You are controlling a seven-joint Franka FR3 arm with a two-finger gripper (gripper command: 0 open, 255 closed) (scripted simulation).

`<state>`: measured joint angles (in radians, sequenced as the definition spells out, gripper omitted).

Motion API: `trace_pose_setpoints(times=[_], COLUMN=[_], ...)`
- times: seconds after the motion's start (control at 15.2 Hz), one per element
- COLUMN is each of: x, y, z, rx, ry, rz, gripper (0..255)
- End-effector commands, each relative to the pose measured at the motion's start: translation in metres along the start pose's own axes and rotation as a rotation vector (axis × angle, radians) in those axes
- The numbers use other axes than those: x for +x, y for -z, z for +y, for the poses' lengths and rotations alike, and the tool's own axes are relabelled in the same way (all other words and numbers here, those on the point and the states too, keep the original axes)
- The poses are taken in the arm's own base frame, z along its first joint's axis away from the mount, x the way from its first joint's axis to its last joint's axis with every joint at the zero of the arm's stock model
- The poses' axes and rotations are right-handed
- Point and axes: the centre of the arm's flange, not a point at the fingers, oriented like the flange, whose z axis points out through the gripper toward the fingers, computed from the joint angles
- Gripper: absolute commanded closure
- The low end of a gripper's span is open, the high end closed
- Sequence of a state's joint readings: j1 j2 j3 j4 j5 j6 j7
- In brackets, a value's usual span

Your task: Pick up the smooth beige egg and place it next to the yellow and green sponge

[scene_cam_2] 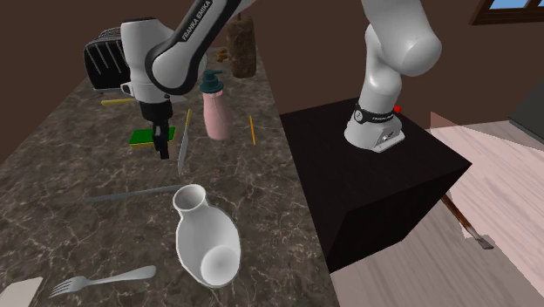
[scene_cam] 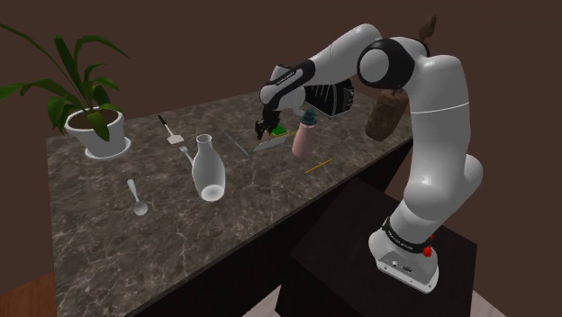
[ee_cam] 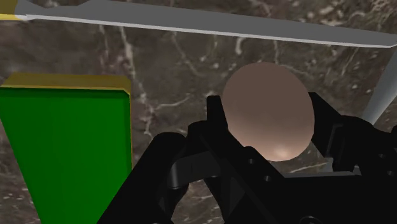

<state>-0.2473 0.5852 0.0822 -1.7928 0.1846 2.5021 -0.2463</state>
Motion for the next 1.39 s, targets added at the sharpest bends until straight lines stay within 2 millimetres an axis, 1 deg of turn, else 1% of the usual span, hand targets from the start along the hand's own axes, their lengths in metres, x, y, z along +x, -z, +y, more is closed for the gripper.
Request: trace_pose_setpoints(times=[0.0,0.2,0.26,0.59,0.79,0.86,1.32], x=[0.0,0.0,0.0,0.0,0.0,0.0,0.0], y=[0.0,0.0,0.0,0.0,0.039,0.05,0.05], z=[0.0,0.0,0.0,0.0,0.0,0.0,0.0], rx=[0.0,0.0,0.0,0.0,0.0,0.0,0.0], ry=[0.0,0.0,0.0,0.0,0.0,0.0,0.0], rz=[0.0,0.0,0.0,0.0,0.0,0.0,0.0], gripper=[255,255,0,0,0,0,0])
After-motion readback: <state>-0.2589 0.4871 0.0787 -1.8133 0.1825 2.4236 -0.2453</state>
